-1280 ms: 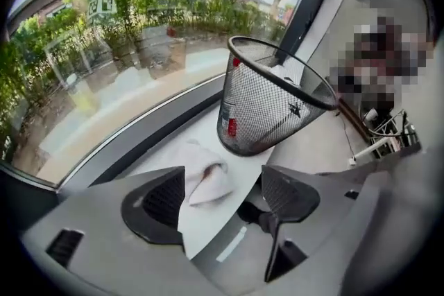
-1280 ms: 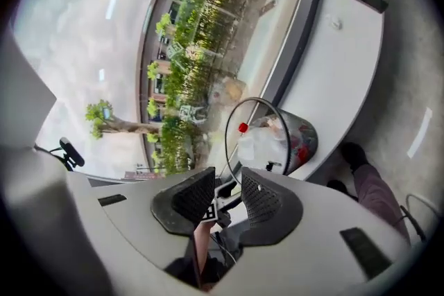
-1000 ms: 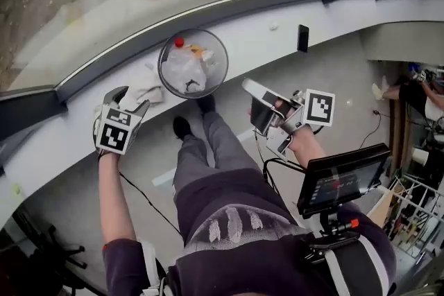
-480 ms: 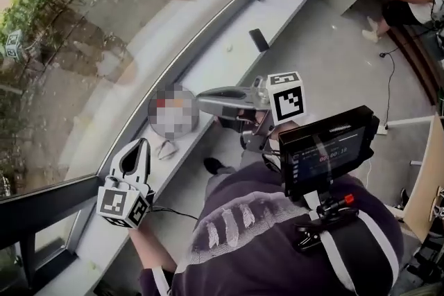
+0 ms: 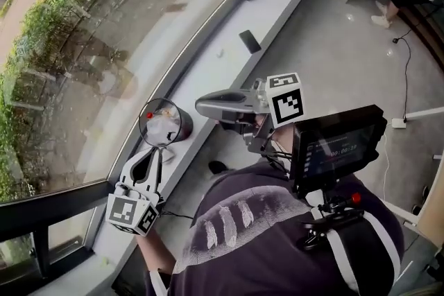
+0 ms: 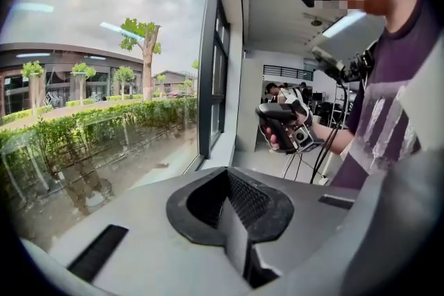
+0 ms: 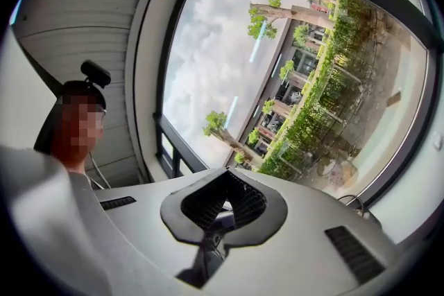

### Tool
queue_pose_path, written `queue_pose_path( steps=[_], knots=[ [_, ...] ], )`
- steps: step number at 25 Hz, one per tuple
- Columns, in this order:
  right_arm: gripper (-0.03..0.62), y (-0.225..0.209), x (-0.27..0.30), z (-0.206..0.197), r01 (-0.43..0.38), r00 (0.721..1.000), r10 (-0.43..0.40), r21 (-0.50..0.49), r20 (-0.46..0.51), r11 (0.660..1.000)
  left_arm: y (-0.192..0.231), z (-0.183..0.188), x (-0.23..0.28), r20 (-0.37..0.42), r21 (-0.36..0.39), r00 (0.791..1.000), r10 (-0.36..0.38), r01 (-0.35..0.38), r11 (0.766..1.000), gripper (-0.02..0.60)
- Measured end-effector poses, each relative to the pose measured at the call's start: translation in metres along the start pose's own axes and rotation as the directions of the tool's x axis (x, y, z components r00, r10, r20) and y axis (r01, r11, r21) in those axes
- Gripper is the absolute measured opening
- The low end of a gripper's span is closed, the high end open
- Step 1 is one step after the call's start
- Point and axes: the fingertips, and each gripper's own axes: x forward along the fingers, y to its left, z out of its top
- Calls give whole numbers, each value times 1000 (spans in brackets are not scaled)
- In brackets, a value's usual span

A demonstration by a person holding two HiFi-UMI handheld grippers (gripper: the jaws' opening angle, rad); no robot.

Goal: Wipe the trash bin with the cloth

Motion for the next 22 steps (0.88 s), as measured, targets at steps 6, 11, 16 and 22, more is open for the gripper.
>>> queue_pose_path(
  steps=[6, 11, 16, 22],
  knots=[
    [0, 12, -76, 5, -19, 999, 16, -51, -47, 998, -82, 7, 44, -54, 7, 998, -26, 26, 1000, -3],
    [0, 5, -159, 3, 51, 994, -53, -27, -94, 998, -159, -5, 61, -140, -39, 990, 25, -31, 999, -3],
    [0, 17, -130, -27, 29, 981, -44, -80, -191, 996, -155, 1, 34, -33, -135, 999, 22, -26, 991, -3],
    [0, 48, -95, -75, -4, 973, -23, -118, -230, 993, -169, -16, -2, 95, -130, 993, -72, 84, 988, -3]
  ],
)
